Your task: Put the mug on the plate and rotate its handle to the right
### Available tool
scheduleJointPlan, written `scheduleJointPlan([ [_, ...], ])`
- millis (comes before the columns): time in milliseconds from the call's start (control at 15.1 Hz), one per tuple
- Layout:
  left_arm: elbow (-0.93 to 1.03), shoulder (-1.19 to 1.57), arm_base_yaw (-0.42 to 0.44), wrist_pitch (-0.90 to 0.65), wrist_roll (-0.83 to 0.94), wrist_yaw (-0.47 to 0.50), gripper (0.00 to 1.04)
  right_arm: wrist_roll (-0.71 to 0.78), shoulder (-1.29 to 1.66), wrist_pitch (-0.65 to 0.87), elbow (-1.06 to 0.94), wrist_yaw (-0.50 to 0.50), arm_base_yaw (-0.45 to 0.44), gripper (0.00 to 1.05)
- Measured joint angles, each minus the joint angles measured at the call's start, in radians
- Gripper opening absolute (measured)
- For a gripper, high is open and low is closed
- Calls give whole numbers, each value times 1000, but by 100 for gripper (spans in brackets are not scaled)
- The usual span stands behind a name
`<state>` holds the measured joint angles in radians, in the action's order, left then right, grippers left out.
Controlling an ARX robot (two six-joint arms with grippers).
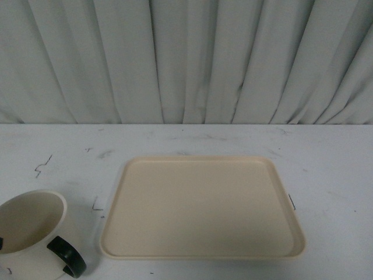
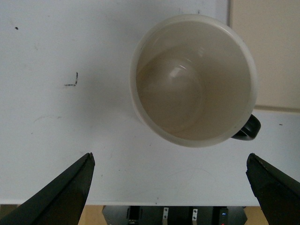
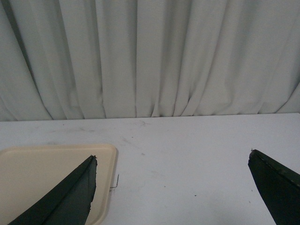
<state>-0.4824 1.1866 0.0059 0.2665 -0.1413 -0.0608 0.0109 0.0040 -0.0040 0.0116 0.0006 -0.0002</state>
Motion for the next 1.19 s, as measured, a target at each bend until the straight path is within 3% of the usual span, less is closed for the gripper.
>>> scheduleJointPlan([
  [330,-97,245,17,-60,47,0,98,0,0,0,0,0,0,98],
  [660,-151,421,23,-154,106,67,95,0,0,0,0,0,0,98],
  [925,-169,428,30,-148,119,61,50,0,0,0,0,0,0,98],
  [991,-168,409,28,-123,121,57,5,0,0,0,0,0,0,98],
  [1189,-171,334,-3,-66,130,72,3,0,0,0,0,0,0,98],
])
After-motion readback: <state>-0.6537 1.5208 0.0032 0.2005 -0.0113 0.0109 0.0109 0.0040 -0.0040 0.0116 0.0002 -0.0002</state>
